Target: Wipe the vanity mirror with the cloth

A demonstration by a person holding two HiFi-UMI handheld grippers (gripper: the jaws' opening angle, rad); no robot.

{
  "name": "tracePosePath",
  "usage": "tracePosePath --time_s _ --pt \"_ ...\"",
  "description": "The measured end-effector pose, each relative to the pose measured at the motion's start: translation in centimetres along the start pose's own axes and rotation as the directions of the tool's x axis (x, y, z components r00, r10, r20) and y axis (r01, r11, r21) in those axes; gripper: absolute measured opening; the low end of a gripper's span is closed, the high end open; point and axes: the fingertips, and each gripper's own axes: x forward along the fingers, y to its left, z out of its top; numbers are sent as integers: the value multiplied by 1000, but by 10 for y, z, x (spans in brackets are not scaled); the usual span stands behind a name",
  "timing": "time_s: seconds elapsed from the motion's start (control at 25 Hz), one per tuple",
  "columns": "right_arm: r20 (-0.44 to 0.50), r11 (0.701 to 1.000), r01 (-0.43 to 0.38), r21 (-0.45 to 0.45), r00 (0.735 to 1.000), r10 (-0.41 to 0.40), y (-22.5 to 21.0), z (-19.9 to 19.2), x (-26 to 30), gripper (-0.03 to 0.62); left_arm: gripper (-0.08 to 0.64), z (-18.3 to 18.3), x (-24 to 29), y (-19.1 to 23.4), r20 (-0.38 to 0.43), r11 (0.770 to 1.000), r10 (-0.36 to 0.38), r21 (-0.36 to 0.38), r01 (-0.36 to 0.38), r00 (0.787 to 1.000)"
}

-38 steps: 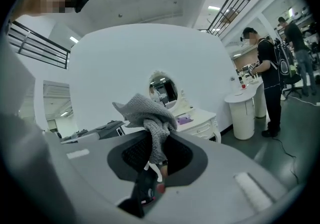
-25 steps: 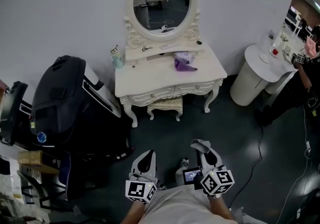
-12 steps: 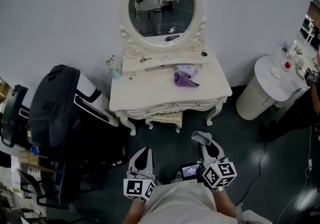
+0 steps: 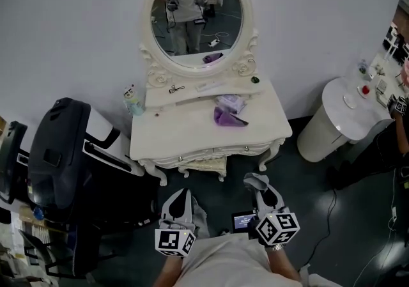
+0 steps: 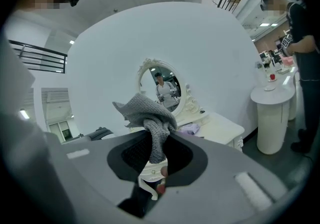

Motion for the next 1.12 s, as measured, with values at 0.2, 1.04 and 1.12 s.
tracePosePath --time_s 0.2,1.04,1.12 --pt "13 998 62 -2 998 -62 -16 16 48 69 0 7 70 18 0 997 -81 9 81 997" --pt "76 984 171 -54 983 -167 -2 104 299 69 0 66 289 184 19 986 -163 -15 163 986" --pt "68 984 168 -58 984 -164 -9 107 312 69 0 65 300 185 11 987 -160 -15 160 987"
